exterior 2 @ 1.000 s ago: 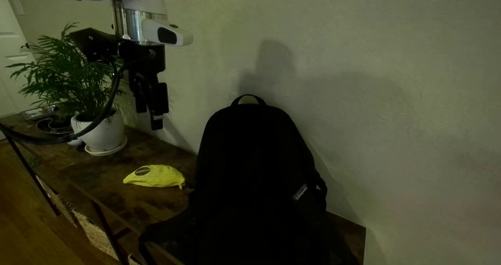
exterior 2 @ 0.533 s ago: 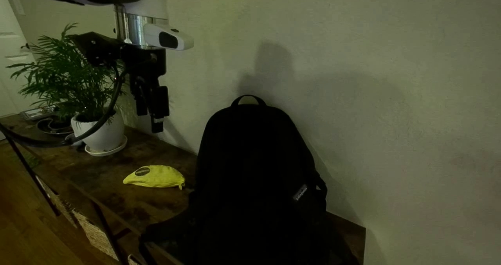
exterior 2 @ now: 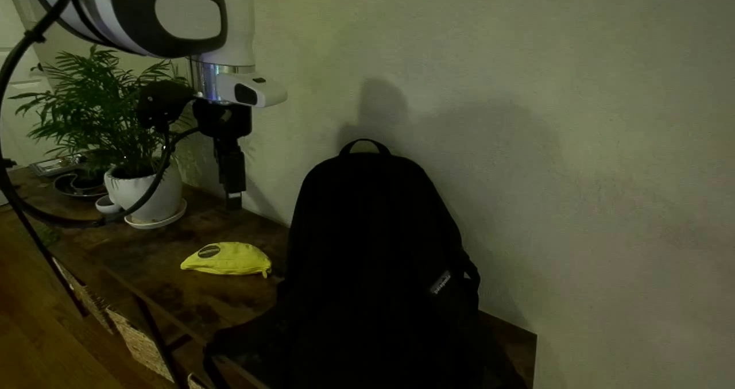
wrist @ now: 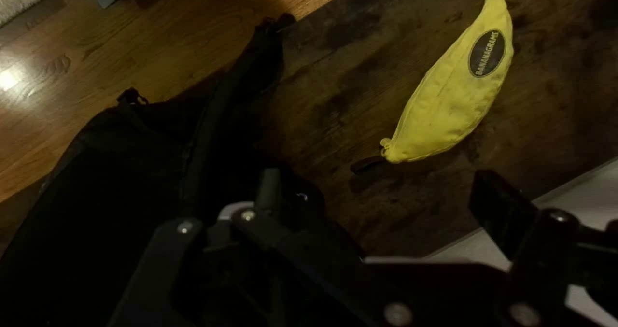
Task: Put the yellow thing in the bag
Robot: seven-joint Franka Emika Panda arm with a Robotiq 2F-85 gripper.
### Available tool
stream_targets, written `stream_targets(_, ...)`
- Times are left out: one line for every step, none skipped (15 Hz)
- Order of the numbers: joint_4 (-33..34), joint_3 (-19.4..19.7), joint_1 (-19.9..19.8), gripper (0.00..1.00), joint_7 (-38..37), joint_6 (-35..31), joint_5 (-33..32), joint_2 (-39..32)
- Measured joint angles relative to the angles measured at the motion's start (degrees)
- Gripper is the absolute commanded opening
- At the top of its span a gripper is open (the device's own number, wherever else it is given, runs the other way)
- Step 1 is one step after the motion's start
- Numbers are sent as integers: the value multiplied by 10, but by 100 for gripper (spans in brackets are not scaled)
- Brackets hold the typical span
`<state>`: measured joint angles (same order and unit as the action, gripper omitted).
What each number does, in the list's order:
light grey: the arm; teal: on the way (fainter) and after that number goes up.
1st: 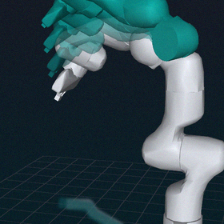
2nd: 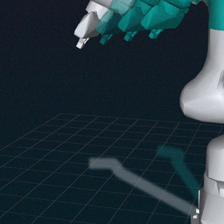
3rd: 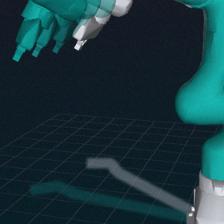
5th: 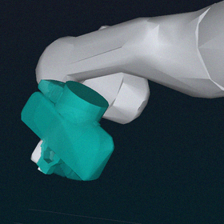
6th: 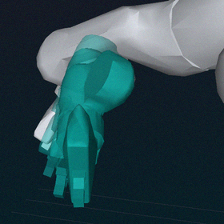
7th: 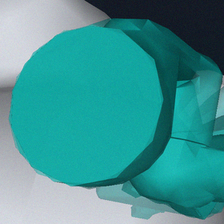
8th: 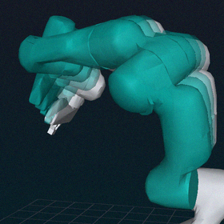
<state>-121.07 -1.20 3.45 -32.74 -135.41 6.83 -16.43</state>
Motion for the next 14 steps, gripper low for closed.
stream_targets(7, 0, 6, 100, -18, -5, 1, -13)
stream_targets(13, 0, 12, 100, -32, -10, 4, -25)
stream_targets(19, 0, 19, 100, -46, -14, 5, -36)
stream_targets(26, 0, 25, 100, -59, -17, 5, -47)
stream_targets(32, 0, 30, 100, -70, -19, 6, -57)
stream_targets(39, 0, 35, 100, -81, -24, 7, -67)
stream_targets(43, 0, 38, 100, -91, -32, 10, -75)
stream_targets(48, 0, 41, 100, -96, -39, 15, -83)
stream_targets(51, 0, 42, 100, -100, -44, 21, -89)
stream_targets(55, 0, 42, 100, -101, -46, 25, -94)
stream_targets(58, 0, 42, 100, -102, -47, 26, -97)
stream_targets(59, 0, 42, 100, -102, -47, 27, -98)
stream_targets(60, 0, 42, 100, -103, -47, 27, -98)
stream_targets(60, 0, 42, 100, -103, -47, 27, -98)
